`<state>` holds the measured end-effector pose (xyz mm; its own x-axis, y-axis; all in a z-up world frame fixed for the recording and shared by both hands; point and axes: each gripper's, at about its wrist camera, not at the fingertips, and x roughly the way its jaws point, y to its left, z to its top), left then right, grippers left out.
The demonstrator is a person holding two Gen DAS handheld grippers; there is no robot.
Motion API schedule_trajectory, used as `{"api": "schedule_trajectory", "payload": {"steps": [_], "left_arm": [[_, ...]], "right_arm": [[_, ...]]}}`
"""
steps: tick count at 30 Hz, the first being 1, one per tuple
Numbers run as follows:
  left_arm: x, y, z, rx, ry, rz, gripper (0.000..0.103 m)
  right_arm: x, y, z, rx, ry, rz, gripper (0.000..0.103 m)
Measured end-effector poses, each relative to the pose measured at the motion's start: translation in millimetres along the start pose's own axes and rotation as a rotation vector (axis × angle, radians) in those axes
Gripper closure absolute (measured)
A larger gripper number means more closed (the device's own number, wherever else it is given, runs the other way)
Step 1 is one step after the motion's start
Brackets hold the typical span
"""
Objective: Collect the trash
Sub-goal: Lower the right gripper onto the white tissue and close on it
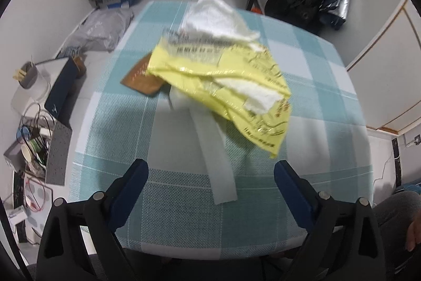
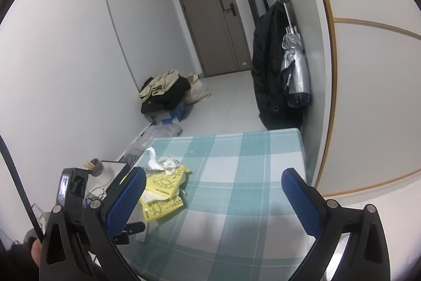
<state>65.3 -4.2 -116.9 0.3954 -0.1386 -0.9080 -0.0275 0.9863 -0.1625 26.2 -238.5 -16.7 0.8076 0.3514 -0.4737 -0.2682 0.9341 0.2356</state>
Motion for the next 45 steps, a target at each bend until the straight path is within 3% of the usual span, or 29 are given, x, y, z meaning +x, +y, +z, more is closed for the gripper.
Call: {"api": "schedule_trajectory", "payload": {"steps": [4,6,10,12,13,14,18,25,33,45], "left_arm": [[7,0,5,0.012,0.017,0.016,0.021],[10,-1,7,0.012,0.026,0.017,0.033],[21,1,10,-0.014,0.041,0.022,0.039],[19,-1,12,-0.005,0.03,0.026,0.059],[19,-3,12,0.006,0.026,0.041,0.063],[19,-5,12,0.011,0.024,0.04,0.076],[17,-9,11,0.037,0.01,0.019,0.095],[0,-20,-2,0.073,0.018,-0.077,0.1],[-23,-2,-5,0.044,0.011,-0.212,0.1],[-65,-5,-10,0.084,-0.081,-0.374,0.1]], "right_arm": [[7,-4,0,0.005,0.028,-0.011,0.0],[11,-6,0,0.008,0.046,-0.013,0.0],[14,-9,-1,0.022,0.064,-0.009,0.0],[14,-10,0,0.025,0.067,-0.009,0.0],[15,-10,0,0.024,0.069,-0.01,0.0],[14,-9,0,0.022,0.069,-0.012,0.0],[12,-8,0,0.016,0.066,-0.019,0.0],[3,1,-4,0.002,0.055,-0.03,0.0],[-6,9,-9,0.001,0.056,-0.05,0.0],[-3,29,-3,-0.044,0.086,-0.056,0.0]]}}
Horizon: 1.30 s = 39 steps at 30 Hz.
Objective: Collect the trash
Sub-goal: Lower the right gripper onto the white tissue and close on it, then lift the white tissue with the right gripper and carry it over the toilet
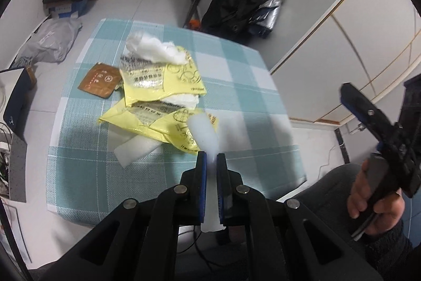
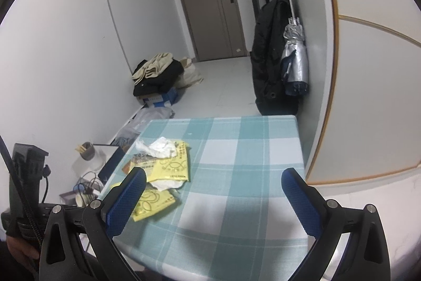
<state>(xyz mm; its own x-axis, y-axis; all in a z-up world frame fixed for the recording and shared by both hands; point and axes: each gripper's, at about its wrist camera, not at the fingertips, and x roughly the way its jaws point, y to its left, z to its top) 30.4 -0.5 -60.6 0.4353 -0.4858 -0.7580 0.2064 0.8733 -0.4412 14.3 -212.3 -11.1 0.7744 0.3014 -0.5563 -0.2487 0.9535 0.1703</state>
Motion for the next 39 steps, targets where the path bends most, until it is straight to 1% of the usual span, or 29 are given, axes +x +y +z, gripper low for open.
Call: {"api": "schedule_trajectory", "payload": {"steps": [3,6,7,10,15,18,22,24,27,29,30,32,33,35,36,38,39], "left_arm": [[-15,5,3,-0.015,-0.058,-0.032,0.1],[-34,10,9,-0.026,-0.155,-0.044,0.1],[-44,12,12,-0.031,-0.199,-0.044,0.1],[-59,22,18,-0.045,-0.28,-0.021,0.1],[-71,37,28,-0.068,-0.364,0.012,0.1],[-72,45,32,-0.083,-0.379,0.009,0.1],[-66,56,35,-0.121,-0.34,-0.014,0.1],[-66,60,36,-0.135,-0.33,-0.036,0.1],[-66,62,37,-0.141,-0.322,-0.037,0.1],[-64,63,39,-0.146,-0.315,-0.046,0.1],[-65,62,38,-0.146,-0.312,-0.048,0.1],[-64,62,39,-0.149,-0.305,-0.051,0.1],[-63,62,39,-0.15,-0.299,-0.054,0.1],[-63,59,39,-0.153,-0.294,-0.054,0.1],[-63,58,39,-0.151,-0.289,-0.054,0.1],[-61,55,39,-0.151,-0.277,-0.054,0.1],[-61,54,40,-0.148,-0.272,-0.052,0.1]], "right_arm": [[5,6,11,-0.02,0.012,0.033,0.0],[15,13,24,-0.047,0.026,0.079,0.0],[21,16,29,-0.058,0.032,0.095,0.0],[46,27,42,-0.102,0.06,0.149,0.0],[108,49,58,-0.145,0.148,0.25,0.0],[146,68,60,-0.195,0.207,0.282,0.0],[193,89,55,-0.246,0.304,0.334,0.001],[214,97,50,-0.274,0.33,0.333,0.001],[239,101,42,-0.304,0.381,0.323,0.003],[253,101,37,-0.304,0.425,0.323,0.012],[258,101,34,-0.298,0.448,0.327,0.014],[262,98,30,-0.297,0.463,0.336,0.026],[263,98,30,-0.304,0.464,0.339,0.03],[264,99,27,-0.332,0.468,0.342,0.047],[264,100,28,-0.345,0.469,0.337,0.052],[263,99,28,-0.358,0.471,0.33,0.073],[263,99,28,-0.357,0.471,0.328,0.077]]}}
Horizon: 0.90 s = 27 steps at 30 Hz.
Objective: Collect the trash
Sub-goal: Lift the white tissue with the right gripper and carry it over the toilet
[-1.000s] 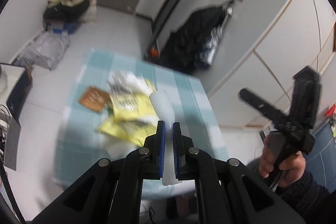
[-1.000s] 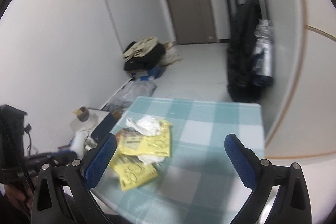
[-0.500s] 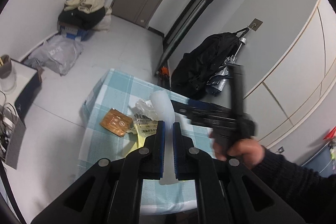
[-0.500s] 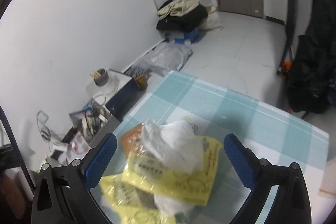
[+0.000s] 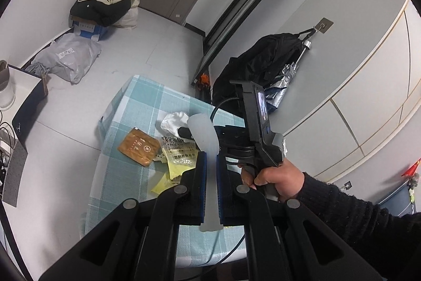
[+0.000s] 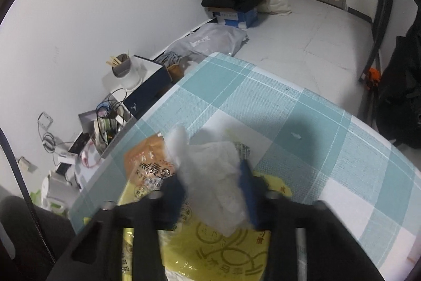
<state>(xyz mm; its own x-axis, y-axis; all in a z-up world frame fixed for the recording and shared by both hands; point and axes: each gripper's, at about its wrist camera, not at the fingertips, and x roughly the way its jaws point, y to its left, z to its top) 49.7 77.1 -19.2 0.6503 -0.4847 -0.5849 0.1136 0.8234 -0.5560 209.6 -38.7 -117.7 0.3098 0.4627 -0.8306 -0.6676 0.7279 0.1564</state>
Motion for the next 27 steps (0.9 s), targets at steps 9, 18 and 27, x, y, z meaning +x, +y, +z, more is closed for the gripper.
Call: {"api": "schedule_trajectory", "payload": {"steps": [9,18,27], "left_arm": [[2,-7,-3,0.014,-0.006,0.036,0.1],[1,-26,-7,0.056,-0.046,0.034,0.1],[8,-88,-16,0.17,-0.025,-0.03,0.1]], "right_arm": [[-44,-5,-4,0.017,-0.13,-0.025,0.098],[-131,-4,-30,0.029,-0.267,-0.029,0.099],[-252,-18,-102,0.113,-0.427,-0.068,0.099]]}}
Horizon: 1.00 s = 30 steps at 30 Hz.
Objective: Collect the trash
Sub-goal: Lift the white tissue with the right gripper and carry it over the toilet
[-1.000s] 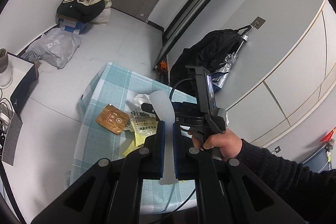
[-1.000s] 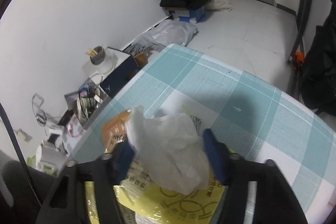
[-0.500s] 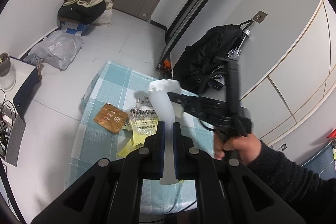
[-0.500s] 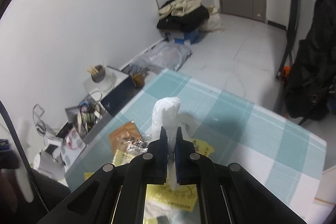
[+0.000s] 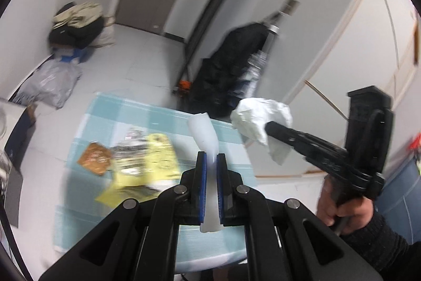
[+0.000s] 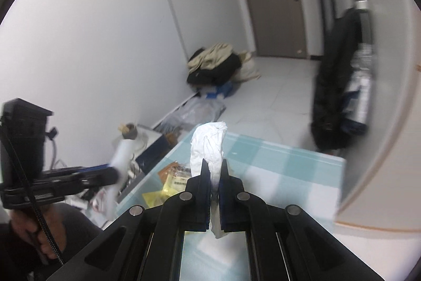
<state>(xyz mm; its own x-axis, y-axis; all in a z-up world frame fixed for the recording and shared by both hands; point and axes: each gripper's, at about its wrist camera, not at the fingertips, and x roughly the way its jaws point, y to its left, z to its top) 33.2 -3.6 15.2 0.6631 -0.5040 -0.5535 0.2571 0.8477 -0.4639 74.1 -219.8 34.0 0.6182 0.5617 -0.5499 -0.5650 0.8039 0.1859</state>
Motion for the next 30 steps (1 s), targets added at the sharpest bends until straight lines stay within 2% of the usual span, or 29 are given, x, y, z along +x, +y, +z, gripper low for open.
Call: {"api": "schedule_trajectory", "payload": {"steps": [8,12,16,18,21,26,30], "left_arm": [[33,-107,0,0.168,0.08,-0.142,0.1],[61,-152,-3,0.208,0.151,-0.209,0.1],[95,-189,-13,0.242,0.238,-0.265,0.1],[115,-200,-20,0.245,0.287,-0.282,0.1],[157,-216,-36,0.24,0.409,-0.303,0.1],[221,-225,-73,0.253,0.574,-0.282,0.1],[267,-222,-100,0.248,0.699,-0.271,0.1]], "right_arm": [[-149,-67,-38,0.229,-0.157,-0.117,0.099],[-204,-97,-57,0.309,-0.199,-0.211,0.099],[-234,-135,-89,0.409,-0.194,-0.315,0.099],[-236,-159,-110,0.479,-0.169,-0.35,0.099],[-222,-198,-147,0.594,-0.116,-0.375,0.099],[-169,-257,-213,0.795,0.015,-0.347,0.099],[-132,-287,-260,0.881,0.099,-0.319,0.099]]}}
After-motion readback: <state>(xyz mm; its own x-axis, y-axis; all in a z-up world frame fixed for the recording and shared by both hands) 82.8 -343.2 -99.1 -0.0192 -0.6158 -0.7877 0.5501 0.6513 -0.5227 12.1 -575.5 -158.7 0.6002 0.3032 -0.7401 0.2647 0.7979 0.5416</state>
